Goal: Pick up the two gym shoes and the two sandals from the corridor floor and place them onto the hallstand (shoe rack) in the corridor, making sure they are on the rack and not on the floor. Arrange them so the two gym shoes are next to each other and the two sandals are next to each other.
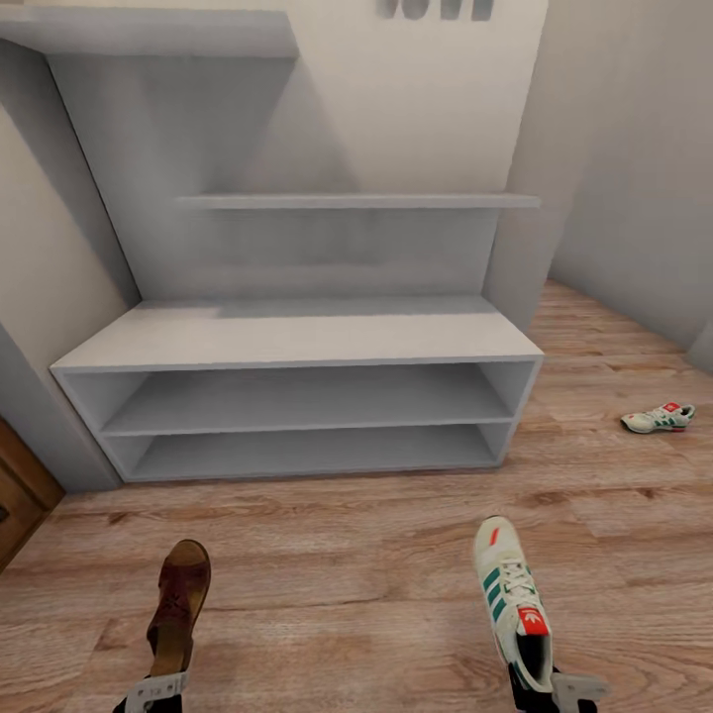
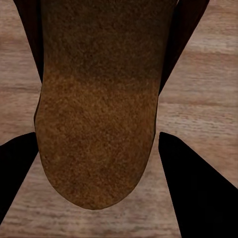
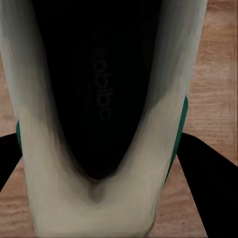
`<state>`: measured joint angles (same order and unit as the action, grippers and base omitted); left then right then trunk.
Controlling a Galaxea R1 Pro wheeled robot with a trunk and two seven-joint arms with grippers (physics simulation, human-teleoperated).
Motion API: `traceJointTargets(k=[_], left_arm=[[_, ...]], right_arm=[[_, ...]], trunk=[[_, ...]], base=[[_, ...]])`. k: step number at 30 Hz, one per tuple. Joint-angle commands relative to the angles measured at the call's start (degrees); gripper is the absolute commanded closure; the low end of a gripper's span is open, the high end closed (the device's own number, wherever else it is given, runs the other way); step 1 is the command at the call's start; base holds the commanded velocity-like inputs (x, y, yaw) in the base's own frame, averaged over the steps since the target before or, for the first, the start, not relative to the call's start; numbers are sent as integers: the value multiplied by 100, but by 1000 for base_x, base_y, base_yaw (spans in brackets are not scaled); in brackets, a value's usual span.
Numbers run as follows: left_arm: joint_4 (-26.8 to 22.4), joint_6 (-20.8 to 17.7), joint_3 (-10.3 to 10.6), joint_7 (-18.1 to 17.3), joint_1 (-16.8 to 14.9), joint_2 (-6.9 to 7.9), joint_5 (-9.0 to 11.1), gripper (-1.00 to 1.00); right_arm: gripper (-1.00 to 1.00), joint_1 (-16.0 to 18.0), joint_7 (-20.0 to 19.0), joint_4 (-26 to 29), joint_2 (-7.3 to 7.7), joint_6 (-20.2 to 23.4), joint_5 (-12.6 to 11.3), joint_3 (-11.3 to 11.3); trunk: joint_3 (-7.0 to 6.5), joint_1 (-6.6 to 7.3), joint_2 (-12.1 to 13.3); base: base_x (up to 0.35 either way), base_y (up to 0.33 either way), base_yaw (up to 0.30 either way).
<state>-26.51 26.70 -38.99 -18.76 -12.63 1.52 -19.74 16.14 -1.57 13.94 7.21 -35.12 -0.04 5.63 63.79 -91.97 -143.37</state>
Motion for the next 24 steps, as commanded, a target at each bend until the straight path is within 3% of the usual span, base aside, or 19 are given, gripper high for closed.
traceJointTargets(k=[1, 7, 13, 24], left_arm=[[1, 17, -48, -44, -9, -5, -36, 100], [-10, -130, -47, -40, -218, -16, -49, 100], [-53, -636, -47, -34, -541, -25, -55, 100], [-73, -1391, -39, -19, -1212, -59, -58, 100]], right_arm=[[100, 3, -24, -5, 31, -15, 7, 10], [100, 3, -20, -11, 417, 4, -108, 76], [100, 3, -26, -10, 676, 26, -452, 491], [100, 3, -28, -19, 777, 32, -530, 662]], trunk=[[5, 1, -2], [5, 1, -2], [5, 1, -2], [5, 1, -2]], base=[[0, 0, 0], [0, 0, 0], [0, 0, 0], [0, 0, 0]])
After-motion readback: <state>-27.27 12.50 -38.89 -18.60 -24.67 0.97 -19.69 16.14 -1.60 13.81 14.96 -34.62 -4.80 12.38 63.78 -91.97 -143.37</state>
